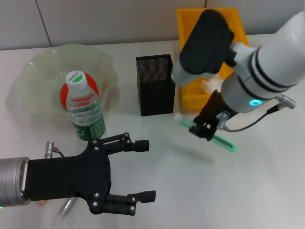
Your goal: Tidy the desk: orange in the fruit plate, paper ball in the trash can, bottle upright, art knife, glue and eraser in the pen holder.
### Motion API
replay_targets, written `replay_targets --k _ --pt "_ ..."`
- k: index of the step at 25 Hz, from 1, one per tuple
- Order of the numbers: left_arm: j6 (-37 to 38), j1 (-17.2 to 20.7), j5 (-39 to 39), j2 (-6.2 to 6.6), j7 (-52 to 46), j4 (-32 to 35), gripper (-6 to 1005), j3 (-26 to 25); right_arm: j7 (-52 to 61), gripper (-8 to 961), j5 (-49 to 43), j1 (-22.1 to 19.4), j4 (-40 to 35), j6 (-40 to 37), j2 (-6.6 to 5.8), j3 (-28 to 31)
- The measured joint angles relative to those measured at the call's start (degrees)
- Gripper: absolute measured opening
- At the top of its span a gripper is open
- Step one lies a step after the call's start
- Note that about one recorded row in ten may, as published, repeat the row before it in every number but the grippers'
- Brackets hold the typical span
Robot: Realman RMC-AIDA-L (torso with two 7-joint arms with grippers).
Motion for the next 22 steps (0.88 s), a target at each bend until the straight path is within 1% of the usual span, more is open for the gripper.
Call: replay_targets --k 2,3,7,8,9,11,12,13,14,15,17,21,22 --pt "0.06 -0.01 0.0 -0.07 0.0 0.07 864 0.0 -0.1 183 -1.41 -2.23 -3.68 0.93 0.0 0.61" --pt "0.06 -0.01 0.0 -0.07 0.0 0.07 864 0.0 -0.1 184 -1.41 -2.23 -3.68 0.93 0.0 0.61" --pt "0.02 -0.01 0.0 -0.07 0.0 0.19 864 0.03 -0.18 184 -2.8 -5.78 -8.95 3.53 0.08 0.72" --pt "0.02 -0.01 0.0 -0.07 0.0 0.19 864 0.03 -0.18 184 -2.8 -5.78 -8.95 3.53 0.08 0.72" --pt "-0.04 -0.01 0.0 -0.07 0.0 0.23 864 0.12 -0.46 184 -2.99 -7.06 -10.74 4.88 0.08 0.73" --pt "-0.12 -0.01 0.0 -0.07 0.0 0.24 864 0.16 -0.77 184 -3.15 -7.75 -11.55 5.74 0.08 0.73" --pt "-0.28 -0.01 0.0 -0.06 0.0 0.25 864 0.17 -1.42 184 -3.4 -9.1 -13.04 7.82 0.13 0.69" --pt "-0.28 -0.01 0.0 -0.06 0.0 0.25 864 0.17 -1.42 184 -3.4 -9.1 -13.04 7.82 0.13 0.69" --pt "-0.35 -0.01 0.0 -0.06 0.0 0.26 864 0.17 -1.93 184 -3.42 -10.45 -13.95 10.29 0.19 0.48" --pt "-0.35 -0.01 0.0 -0.06 0.0 0.26 864 0.17 -1.93 184 -3.42 -10.45 -13.95 10.29 0.19 0.48" --pt "-0.37 -0.05 0.0 -0.06 0.0 0.26 864 0.13 -2.56 184 -3.42 -11.58 -14.32 13.05 0.3 0.36" --pt "-0.38 -0.06 0.0 -0.07 0.0 0.26 864 0.12 -3.24 184 -3.45 -12.23 -14.35 15.33 0.33 0.31" --pt "-0.45 -0.08 0.0 -0.12 0.0 0.26 864 0.1 -3.79 184 -3.46 -12.68 -14.47 17.32 0.34 0.21"
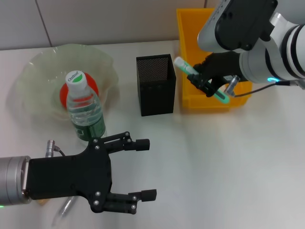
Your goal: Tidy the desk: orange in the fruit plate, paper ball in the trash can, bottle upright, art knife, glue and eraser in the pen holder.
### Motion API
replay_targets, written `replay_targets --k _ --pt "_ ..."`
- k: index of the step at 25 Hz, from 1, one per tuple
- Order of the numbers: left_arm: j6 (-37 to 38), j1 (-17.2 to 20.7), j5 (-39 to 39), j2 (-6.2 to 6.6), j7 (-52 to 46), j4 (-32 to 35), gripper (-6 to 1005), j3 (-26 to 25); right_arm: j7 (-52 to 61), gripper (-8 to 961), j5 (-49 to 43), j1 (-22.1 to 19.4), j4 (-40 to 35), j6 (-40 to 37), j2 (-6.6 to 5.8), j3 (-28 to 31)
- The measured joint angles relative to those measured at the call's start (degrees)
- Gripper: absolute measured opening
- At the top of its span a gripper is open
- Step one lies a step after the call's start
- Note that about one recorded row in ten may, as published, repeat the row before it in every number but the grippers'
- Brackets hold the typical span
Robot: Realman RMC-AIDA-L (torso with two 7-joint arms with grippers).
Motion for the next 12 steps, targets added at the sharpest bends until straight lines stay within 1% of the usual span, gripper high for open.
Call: replay_targets --k 1,4,5,6,7,8,10,11,12 --pt "0.0 0.0 0.0 0.0 0.0 0.0 864 0.0 0.0 184 0.0 0.0 0.0 0.0 0.0 0.0" --pt "-0.09 -0.01 0.0 -0.09 0.0 0.0 864 -0.01 -1.12 183 0.09 -1.03 -0.61 3.3 0.04 -0.22" --pt "-0.1 -0.02 0.0 -0.1 0.0 0.0 864 -0.01 -1.89 183 0.18 -1.75 -1.0 5.75 0.08 -0.41" --pt "-0.1 -0.02 0.0 -0.1 0.0 0.0 864 -0.01 -1.89 183 0.18 -1.75 -1.0 5.75 0.08 -0.41" --pt "-0.1 -0.02 0.0 -0.11 0.0 0.0 864 -0.01 -2.51 183 0.22 -2.52 -1.21 8.76 0.1 -0.68" --pt "-0.11 -0.02 0.0 -0.14 0.0 0.0 864 -0.01 -2.51 183 0.22 -2.52 -1.21 8.76 0.1 -0.68" --pt "-0.16 -0.03 0.0 -0.19 0.0 0.0 864 -0.02 -3.74 183 0.3 -3.66 -1.4 13.15 0.11 -1.41" --pt "-0.16 -0.03 0.0 -0.19 0.0 0.0 864 -0.02 -3.74 183 0.3 -3.66 -1.4 13.15 0.11 -1.41" --pt "-0.19 -0.05 0.0 -0.19 0.0 0.0 864 -0.02 -4.93 183 0.34 -4.71 -1.39 17.36 0.11 -2.62"
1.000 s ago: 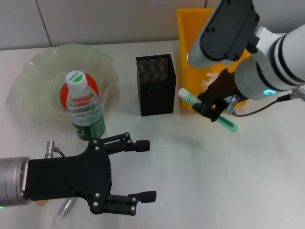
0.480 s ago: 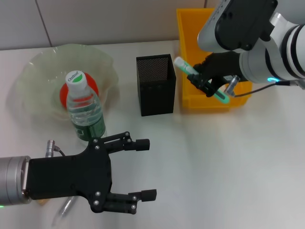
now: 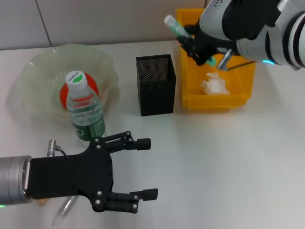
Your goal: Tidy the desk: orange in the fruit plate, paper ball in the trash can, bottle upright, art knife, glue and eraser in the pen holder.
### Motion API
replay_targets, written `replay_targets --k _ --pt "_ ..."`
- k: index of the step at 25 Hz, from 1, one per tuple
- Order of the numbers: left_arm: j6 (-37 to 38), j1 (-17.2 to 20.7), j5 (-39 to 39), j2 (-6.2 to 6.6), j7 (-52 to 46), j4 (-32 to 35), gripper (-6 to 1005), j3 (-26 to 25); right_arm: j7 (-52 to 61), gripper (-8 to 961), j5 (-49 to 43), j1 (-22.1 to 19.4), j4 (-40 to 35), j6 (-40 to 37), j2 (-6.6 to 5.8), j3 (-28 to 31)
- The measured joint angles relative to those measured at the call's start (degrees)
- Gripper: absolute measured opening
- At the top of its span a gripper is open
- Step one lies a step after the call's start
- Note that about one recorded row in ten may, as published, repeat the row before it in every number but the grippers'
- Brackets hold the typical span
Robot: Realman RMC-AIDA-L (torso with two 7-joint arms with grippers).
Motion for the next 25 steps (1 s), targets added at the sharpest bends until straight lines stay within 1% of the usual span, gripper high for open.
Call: replay_targets --k 1,2,3,4,7,8,10,14,15,20,25 --pt "-0.02 -0.05 0.0 -0.01 0.0 0.0 864 0.0 -0.49 183 0.01 -0.51 0.09 1.94 0.0 -0.56" --pt "-0.03 -0.07 0.0 -0.01 0.0 0.0 864 0.0 -0.49 183 0.01 -0.51 0.09 1.94 0.0 -0.56" --pt "-0.03 -0.07 0.0 -0.04 0.0 0.0 864 0.0 -1.2 183 0.03 -1.58 0.48 5.85 0.0 -1.68" --pt "-0.03 -0.07 0.0 -0.04 0.0 0.0 864 0.0 -1.2 183 0.03 -1.58 0.48 5.85 0.0 -1.68" --pt "-0.03 -0.07 0.0 -0.12 0.0 0.0 864 0.02 -1.35 183 0.05 -2.41 1.51 9.94 0.0 -2.98" --pt "-0.02 -0.07 0.0 -0.12 0.0 0.0 864 0.1 -1.33 184 0.13 -2.75 2.6 12.38 0.0 -3.64" --pt "-0.03 -0.06 0.0 -0.12 0.0 0.0 864 0.18 -1.2 184 0.22 -2.92 3.2 13.7 0.0 -3.88" --pt "-0.02 -0.11 0.0 -0.12 0.0 0.0 864 0.26 -1.29 184 3.45 -4.39 6.14 20.73 -0.08 -4.82" --pt "-0.01 -0.15 0.0 -0.12 0.0 0.0 864 0.27 -1.29 184 3.45 -4.39 6.14 20.73 -0.08 -4.82" --pt "0.11 -0.21 -0.08 -0.1 0.0 0.0 864 0.28 -1.36 184 5.86 -5.33 9.47 27.6 -0.27 -5.7" --pt "0.13 -0.24 -0.11 -0.1 0.0 0.0 864 0.35 -1.39 184 5.99 -5.67 10.61 30.39 -0.35 -6.62"
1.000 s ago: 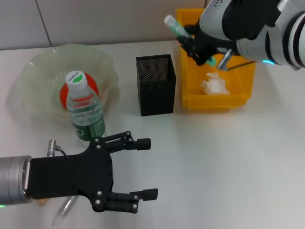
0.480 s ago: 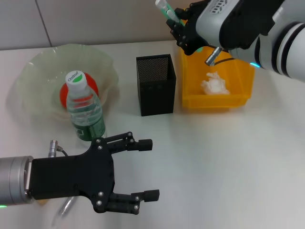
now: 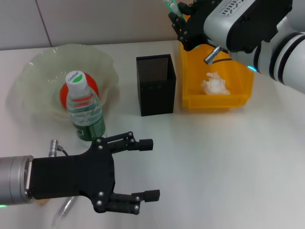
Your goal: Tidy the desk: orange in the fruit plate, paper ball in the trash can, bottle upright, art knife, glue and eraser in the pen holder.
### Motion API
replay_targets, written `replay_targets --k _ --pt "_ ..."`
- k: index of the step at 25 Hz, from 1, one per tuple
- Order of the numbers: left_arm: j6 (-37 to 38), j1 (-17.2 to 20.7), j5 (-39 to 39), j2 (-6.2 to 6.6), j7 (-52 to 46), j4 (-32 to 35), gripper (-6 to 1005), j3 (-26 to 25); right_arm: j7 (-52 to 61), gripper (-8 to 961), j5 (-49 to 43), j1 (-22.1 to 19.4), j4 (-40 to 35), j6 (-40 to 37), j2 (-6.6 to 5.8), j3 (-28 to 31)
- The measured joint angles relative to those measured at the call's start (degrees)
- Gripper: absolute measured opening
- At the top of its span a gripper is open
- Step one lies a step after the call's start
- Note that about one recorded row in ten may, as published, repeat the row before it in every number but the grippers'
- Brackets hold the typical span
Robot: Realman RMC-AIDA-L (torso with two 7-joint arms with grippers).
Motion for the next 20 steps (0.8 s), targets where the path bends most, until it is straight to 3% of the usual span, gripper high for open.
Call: replay_targets --k 20 --pt "-0.14 -0.52 0.02 -0.09 0.0 -0.33 864 -0.35 0.49 183 2.38 0.88 6.75 12.42 -0.25 -4.23"
